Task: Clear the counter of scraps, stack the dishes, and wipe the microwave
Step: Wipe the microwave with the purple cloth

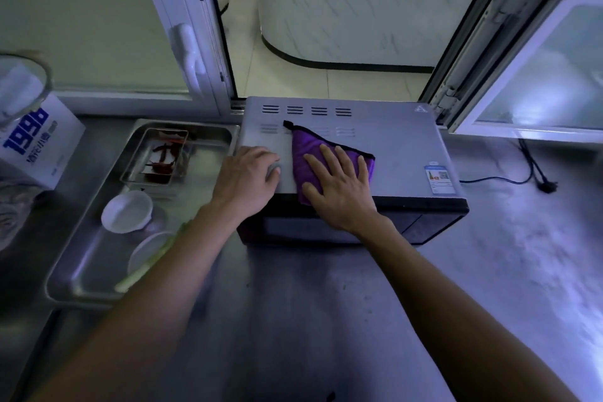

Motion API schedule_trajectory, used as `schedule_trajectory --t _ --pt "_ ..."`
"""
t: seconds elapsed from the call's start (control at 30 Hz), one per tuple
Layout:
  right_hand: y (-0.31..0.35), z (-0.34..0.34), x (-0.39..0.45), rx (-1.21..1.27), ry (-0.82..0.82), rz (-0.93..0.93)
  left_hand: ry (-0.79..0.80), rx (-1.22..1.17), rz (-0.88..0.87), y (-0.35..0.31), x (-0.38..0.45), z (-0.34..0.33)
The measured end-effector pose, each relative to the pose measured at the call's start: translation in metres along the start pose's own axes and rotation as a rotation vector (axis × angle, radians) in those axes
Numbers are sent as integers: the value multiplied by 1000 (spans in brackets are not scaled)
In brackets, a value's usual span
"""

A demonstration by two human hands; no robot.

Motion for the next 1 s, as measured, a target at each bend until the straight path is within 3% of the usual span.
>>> schedule_trajectory --t 0.5,1.0 --pt "-163 43 -27 -61 -77 -216 86 -39 -156 -128 43 -68" --pt "-211 36 71 -56 -44 -301 61 -42 -130 -126 115 -99"
Point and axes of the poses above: each hand's wrist, its own x-axis towards the middle knuckle, its own z-axis out of the back of the hand, y = z × x, the point moved 7 cm from there along x, towards the middle knuckle, and after that the axes turned 14 degrees about -y, right-handed, at the moved point
